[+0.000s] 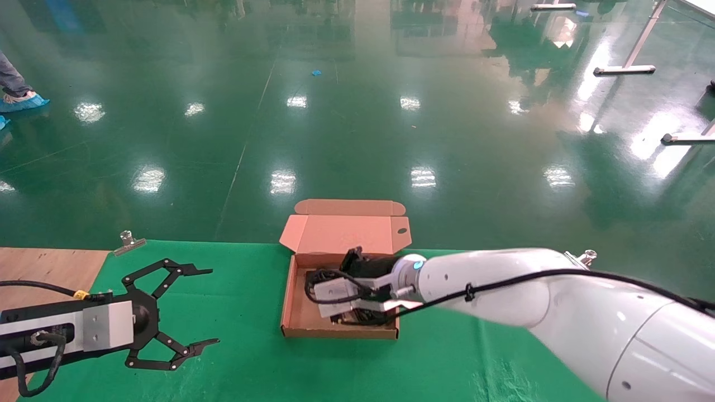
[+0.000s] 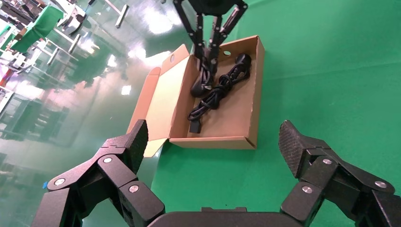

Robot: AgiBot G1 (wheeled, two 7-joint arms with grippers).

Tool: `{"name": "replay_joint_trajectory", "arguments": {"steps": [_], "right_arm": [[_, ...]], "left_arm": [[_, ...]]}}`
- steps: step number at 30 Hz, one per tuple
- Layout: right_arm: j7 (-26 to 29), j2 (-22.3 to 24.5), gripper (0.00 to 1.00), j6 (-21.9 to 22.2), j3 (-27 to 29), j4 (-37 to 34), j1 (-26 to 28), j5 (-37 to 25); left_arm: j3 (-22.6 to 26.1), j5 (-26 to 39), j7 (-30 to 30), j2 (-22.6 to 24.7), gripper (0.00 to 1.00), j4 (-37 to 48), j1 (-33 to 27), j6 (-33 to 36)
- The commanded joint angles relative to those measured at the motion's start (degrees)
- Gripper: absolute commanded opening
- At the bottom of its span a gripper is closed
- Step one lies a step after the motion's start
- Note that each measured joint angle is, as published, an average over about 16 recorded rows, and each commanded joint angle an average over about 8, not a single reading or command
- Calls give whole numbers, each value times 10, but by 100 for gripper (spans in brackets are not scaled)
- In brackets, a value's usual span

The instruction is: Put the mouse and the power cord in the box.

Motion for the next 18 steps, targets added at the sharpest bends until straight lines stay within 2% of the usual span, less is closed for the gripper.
{"name": "replay_joint_trajectory", "arguments": {"steps": [1, 5, 6, 18], "right_arm": [[-1, 0, 46, 5, -6, 2, -5, 1], [-1, 0, 94, 10, -10, 4, -9, 4], [-1, 0, 100, 11, -10, 4, -10, 5], [-1, 0, 100, 7, -8, 3, -8, 3]], "left_arm": [[0, 1, 3, 1, 100, 5, -2, 2], [1, 1, 4, 2, 100, 10, -4, 4], [1, 1, 4, 2, 100, 11, -4, 5], [1, 1, 3, 2, 100, 7, -3, 4]]}}
